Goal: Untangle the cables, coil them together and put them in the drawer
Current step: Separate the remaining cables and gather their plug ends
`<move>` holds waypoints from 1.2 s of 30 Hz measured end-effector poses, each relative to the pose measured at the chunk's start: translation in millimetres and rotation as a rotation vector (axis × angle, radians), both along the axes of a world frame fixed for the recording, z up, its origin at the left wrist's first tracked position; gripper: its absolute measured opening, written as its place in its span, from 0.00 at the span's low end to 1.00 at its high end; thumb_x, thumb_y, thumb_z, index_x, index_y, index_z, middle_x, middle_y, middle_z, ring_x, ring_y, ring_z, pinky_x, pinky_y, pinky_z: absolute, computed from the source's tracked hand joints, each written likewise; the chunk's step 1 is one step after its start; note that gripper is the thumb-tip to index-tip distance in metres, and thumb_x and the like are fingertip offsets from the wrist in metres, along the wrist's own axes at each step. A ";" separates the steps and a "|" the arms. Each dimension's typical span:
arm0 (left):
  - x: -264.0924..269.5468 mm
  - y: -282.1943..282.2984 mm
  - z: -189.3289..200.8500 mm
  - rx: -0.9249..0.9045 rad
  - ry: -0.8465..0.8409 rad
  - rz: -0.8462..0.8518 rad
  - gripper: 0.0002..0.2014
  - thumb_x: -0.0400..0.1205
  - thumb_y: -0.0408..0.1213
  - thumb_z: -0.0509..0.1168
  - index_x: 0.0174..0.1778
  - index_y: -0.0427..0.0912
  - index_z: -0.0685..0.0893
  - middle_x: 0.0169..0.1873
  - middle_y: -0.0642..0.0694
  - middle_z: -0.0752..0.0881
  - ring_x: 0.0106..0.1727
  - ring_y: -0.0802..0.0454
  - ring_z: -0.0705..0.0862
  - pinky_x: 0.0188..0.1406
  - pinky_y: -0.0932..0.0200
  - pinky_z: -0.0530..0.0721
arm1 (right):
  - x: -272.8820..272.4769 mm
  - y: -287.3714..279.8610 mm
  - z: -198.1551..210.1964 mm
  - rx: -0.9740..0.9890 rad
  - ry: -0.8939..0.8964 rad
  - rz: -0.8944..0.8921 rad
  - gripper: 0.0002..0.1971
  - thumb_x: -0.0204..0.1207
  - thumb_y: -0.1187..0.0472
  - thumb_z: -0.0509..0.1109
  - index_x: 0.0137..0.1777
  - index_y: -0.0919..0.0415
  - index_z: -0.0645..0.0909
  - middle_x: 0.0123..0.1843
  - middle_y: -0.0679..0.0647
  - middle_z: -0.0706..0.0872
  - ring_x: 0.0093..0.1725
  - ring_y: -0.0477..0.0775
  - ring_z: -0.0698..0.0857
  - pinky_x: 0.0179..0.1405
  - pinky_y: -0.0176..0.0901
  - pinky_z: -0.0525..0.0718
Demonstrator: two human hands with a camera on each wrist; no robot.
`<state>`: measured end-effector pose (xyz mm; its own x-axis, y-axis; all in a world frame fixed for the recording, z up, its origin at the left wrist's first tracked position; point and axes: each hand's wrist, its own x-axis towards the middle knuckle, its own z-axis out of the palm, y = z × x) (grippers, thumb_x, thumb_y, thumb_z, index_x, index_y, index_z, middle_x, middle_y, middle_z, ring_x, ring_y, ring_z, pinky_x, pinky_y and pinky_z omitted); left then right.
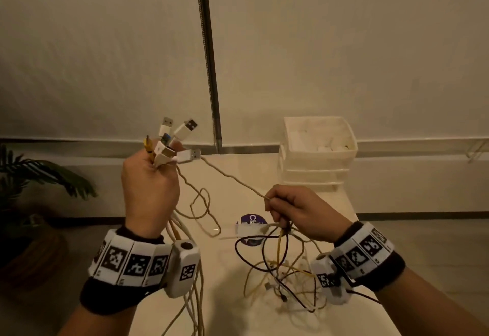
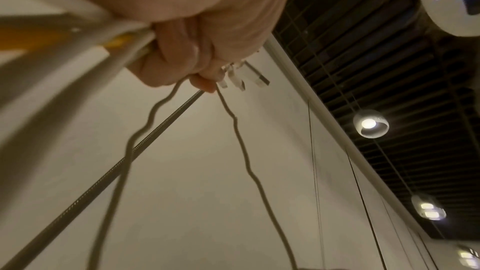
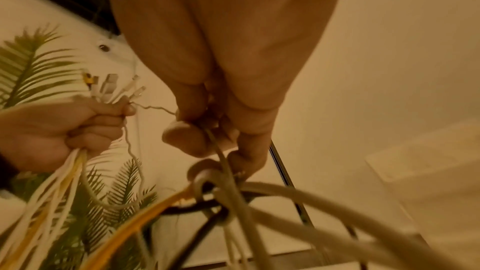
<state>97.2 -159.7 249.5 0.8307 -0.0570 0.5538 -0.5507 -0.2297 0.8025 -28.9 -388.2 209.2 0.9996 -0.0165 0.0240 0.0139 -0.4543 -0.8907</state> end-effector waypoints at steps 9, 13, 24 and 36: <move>-20.1 -7.1 -7.2 0.122 0.093 -0.158 0.13 0.82 0.34 0.64 0.35 0.51 0.87 0.30 0.43 0.87 0.35 0.40 0.81 0.32 0.45 0.78 | -7.6 0.6 0.7 -0.019 -0.159 -0.100 0.10 0.82 0.71 0.63 0.46 0.63 0.85 0.37 0.56 0.90 0.38 0.48 0.89 0.43 0.40 0.85; -23.5 -11.2 -9.3 0.152 0.085 -0.200 0.12 0.84 0.30 0.64 0.36 0.46 0.88 0.32 0.38 0.87 0.35 0.38 0.80 0.30 0.49 0.75 | -10.8 -2.0 3.9 0.022 -0.305 -0.204 0.10 0.81 0.72 0.64 0.45 0.61 0.85 0.41 0.57 0.88 0.40 0.55 0.88 0.45 0.49 0.88; -21.1 -13.0 -9.4 0.140 0.103 -0.198 0.10 0.83 0.31 0.64 0.37 0.41 0.87 0.35 0.33 0.87 0.40 0.30 0.81 0.40 0.34 0.80 | -11.6 -7.9 -7.7 -0.033 -0.240 -0.404 0.09 0.85 0.66 0.60 0.45 0.59 0.81 0.32 0.55 0.84 0.29 0.47 0.83 0.31 0.37 0.85; -21.1 -10.5 -8.8 0.139 0.105 -0.191 0.12 0.85 0.31 0.64 0.37 0.44 0.87 0.33 0.34 0.85 0.37 0.33 0.79 0.35 0.40 0.78 | -16.1 4.2 -14.0 -0.103 -0.335 -0.446 0.12 0.87 0.64 0.54 0.44 0.52 0.73 0.29 0.64 0.80 0.29 0.62 0.81 0.32 0.54 0.86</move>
